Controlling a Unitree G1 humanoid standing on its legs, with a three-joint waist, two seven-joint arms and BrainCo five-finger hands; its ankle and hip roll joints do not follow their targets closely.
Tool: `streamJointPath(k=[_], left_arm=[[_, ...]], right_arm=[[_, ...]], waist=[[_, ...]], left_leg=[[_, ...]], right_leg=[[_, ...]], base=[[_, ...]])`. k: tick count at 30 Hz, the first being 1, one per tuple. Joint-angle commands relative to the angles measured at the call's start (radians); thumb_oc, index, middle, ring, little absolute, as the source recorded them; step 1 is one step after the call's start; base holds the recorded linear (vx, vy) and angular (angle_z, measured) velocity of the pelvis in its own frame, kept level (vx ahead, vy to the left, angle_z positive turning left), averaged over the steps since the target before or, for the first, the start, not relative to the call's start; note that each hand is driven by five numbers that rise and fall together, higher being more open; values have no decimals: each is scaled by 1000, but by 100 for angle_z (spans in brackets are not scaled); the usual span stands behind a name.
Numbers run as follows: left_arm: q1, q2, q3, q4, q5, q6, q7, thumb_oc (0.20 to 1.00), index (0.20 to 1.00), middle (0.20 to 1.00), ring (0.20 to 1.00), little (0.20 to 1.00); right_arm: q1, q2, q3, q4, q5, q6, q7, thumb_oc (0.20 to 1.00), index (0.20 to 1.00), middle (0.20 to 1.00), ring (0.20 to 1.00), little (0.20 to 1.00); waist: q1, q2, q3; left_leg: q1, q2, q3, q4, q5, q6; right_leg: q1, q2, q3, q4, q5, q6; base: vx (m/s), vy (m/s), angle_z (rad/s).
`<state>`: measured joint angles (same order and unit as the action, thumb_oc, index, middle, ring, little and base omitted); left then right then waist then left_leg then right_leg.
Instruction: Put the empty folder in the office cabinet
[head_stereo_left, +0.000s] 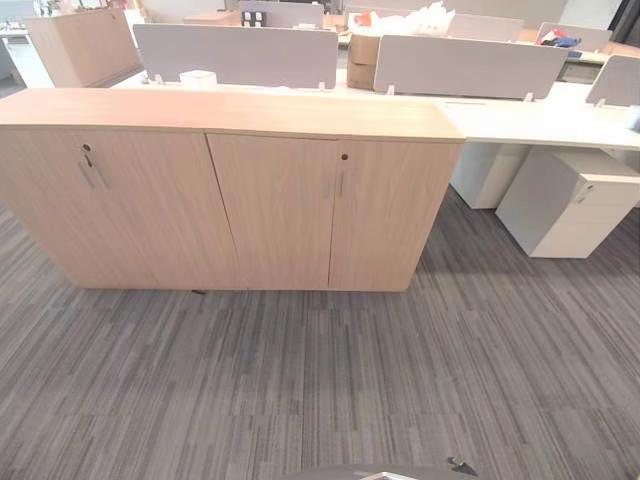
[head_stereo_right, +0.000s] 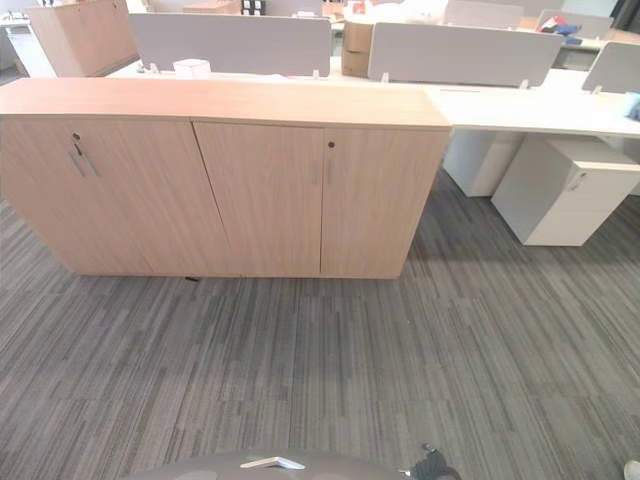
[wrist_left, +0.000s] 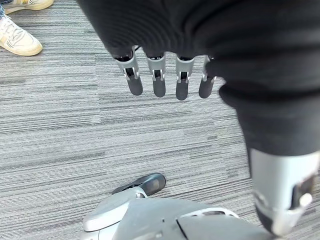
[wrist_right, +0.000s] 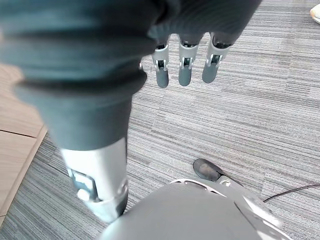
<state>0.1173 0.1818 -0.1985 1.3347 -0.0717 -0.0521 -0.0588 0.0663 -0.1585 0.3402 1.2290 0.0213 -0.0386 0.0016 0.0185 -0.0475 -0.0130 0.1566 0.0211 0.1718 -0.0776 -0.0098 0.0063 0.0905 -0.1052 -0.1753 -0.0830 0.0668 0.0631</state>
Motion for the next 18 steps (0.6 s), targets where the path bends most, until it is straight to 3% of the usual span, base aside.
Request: streamJointPath(k=[1, 18], left_arm=[[-63, -1, 15, 65, -6, -10, 1, 1000, 1000, 1000, 1000, 1000], [-67, -15, -14, 42, -13, -18, 6, 1000, 1000, 1000, 1000, 1000]], right_arm=[[-82, -35, 3, 71, 19, -6, 4, 1000, 1000, 1000, 1000, 1000], [-95, -45, 6, 73, 12, -4, -2, 1000, 1000, 1000, 1000, 1000]], waist=[[12, 19, 24], [18, 27, 30]], left_leg=[[-31, 23, -47, -5, 0, -52], [-30, 18, -60, -3, -5, -49]], right_leg=[[-7, -8, 27, 44, -40, 45], [-4, -13, 21, 50, -44, 47]], base=[[0, 0, 0], [3, 1, 1]])
